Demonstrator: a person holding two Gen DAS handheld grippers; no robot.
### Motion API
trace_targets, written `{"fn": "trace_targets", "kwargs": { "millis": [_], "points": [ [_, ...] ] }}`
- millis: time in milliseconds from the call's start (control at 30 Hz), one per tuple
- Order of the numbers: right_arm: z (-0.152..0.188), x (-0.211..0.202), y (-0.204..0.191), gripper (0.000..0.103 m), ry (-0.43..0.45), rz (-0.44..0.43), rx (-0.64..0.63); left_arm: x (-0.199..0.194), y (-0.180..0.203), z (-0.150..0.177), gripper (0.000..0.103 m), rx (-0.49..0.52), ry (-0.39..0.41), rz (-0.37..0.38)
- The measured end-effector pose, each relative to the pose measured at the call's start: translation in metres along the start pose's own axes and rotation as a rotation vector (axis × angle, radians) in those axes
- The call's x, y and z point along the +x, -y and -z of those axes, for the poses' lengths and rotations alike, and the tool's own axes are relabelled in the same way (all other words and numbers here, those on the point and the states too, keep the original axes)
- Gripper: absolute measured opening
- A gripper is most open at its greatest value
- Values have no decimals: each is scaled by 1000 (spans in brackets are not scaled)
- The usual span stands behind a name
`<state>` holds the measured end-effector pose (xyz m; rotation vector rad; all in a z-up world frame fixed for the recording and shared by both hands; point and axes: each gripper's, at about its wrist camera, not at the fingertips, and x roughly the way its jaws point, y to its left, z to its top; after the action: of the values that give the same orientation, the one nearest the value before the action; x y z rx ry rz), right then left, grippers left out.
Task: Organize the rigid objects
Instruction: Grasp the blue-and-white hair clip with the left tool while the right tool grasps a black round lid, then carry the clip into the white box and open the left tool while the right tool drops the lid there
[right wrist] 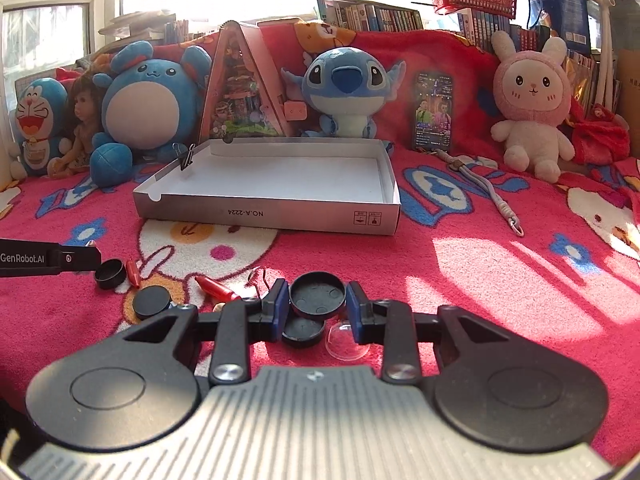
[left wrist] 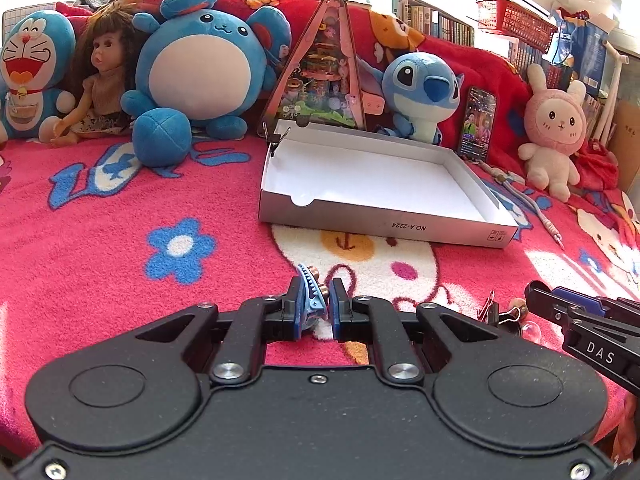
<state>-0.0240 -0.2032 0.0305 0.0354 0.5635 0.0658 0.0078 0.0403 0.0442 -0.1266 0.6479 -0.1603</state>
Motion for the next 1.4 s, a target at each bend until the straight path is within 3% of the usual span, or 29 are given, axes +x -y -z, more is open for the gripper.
{"fn": "trace_targets", "kwargs": {
  "millis": [300,533,800,1000,1400],
  "points": [
    [-37,19,25,36,0,-27,88,18,6,-41,13,11,21,71],
    [-73,49,35,36,-50,-71,98,46,14,-84,13,2,-20,142],
    [-120,97,45,36,-175,-107,113,109,26,-136,13,-18,-186,198],
    [-129,136,34,36,-300,-130,96,156,38,-138,13,-19,-257,155],
    [-119,179,15,36,-388,-82,46,189,43,-124,13,-1,-301,124]
  ]
}}
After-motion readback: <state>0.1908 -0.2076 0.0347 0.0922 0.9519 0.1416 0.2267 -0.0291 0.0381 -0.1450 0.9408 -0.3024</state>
